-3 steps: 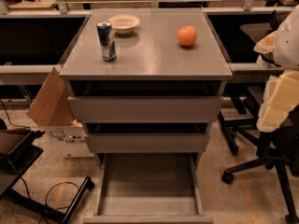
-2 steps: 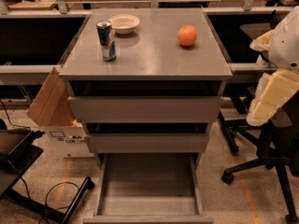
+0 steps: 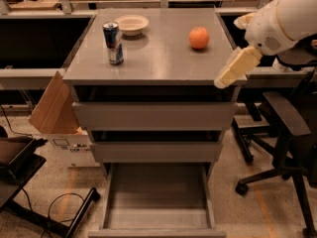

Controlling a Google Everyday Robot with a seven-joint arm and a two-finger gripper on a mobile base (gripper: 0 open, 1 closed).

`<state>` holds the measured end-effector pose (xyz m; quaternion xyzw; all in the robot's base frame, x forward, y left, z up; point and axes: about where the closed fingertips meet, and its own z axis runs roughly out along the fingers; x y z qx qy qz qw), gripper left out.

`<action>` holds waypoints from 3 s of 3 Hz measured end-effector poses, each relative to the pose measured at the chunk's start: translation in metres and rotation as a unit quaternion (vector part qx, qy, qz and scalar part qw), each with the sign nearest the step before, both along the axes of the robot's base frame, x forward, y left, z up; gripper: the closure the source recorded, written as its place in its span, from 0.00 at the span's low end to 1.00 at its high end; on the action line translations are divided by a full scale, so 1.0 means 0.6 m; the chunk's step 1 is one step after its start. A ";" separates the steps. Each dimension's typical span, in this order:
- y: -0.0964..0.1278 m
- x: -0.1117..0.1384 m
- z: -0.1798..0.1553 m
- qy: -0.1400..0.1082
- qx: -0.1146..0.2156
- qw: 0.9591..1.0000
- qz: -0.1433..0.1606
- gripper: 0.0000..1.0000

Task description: Place orange into bottom drawer

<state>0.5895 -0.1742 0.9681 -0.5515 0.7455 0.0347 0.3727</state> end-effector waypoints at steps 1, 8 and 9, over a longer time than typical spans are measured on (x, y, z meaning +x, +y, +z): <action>0.032 0.112 0.027 -0.049 0.054 0.997 0.000 0.00; 0.074 0.410 -0.105 -0.061 0.115 0.986 -0.107 0.00; 0.062 0.467 -0.127 -0.063 0.150 0.975 -0.150 0.00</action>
Offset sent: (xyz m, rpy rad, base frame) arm 0.1709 0.0476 0.0285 0.0910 -0.1319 -0.1066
